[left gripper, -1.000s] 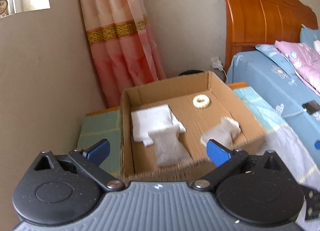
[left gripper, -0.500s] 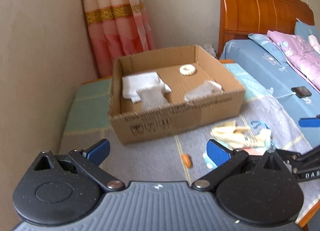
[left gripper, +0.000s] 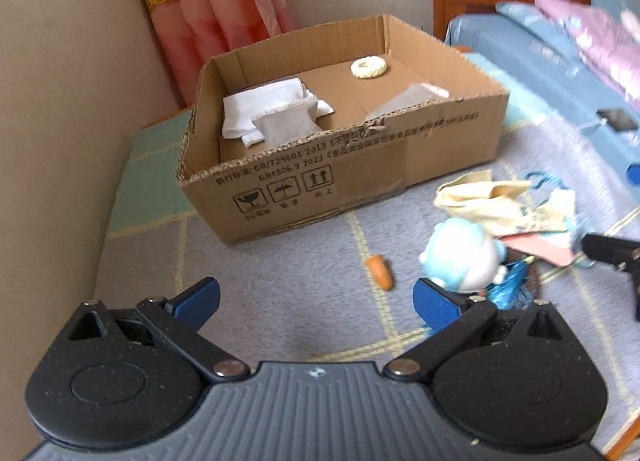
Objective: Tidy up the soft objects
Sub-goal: 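Withdraw both tools from the box toward the remaining items, then grasp the yellow printed cloth with the right tool while the left tool moves toward the orange earplug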
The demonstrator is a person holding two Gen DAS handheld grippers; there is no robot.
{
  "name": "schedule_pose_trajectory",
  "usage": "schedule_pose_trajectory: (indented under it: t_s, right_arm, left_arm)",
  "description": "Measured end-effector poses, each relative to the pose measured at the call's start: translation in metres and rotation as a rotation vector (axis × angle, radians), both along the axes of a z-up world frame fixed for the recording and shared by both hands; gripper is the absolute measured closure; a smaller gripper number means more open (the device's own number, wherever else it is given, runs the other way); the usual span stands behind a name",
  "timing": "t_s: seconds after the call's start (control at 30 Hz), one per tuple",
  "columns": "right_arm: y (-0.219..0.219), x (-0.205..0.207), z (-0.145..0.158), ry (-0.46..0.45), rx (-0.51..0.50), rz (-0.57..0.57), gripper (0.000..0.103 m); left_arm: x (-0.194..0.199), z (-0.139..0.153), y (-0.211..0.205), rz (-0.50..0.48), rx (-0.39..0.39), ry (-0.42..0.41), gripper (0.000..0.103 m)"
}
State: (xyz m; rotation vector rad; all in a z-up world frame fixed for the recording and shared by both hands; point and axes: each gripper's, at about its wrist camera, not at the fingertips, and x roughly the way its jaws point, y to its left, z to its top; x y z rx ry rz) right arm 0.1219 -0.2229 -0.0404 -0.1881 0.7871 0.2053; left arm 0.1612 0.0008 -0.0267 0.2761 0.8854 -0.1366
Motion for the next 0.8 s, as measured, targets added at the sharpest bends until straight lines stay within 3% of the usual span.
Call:
schedule_pose_trajectory:
  t_s: [0.5,0.6,0.8]
  right_arm:
    - [-0.001,0.004,0.0,-0.03,0.068,0.078,0.0]
    - [-0.001,0.004,0.0,-0.041,0.07,0.107,0.0]
    - [0.0,0.014,0.0,-0.041,0.039,0.145,0.0]
  left_arm:
    - [-0.036,0.063,0.013,0.042,0.058,-0.057,0.001]
    - [-0.037,0.052,0.012,0.058,0.033,-0.059,0.001]
    - [-0.023,0.003,0.011,0.147,-0.073,0.002,0.001]
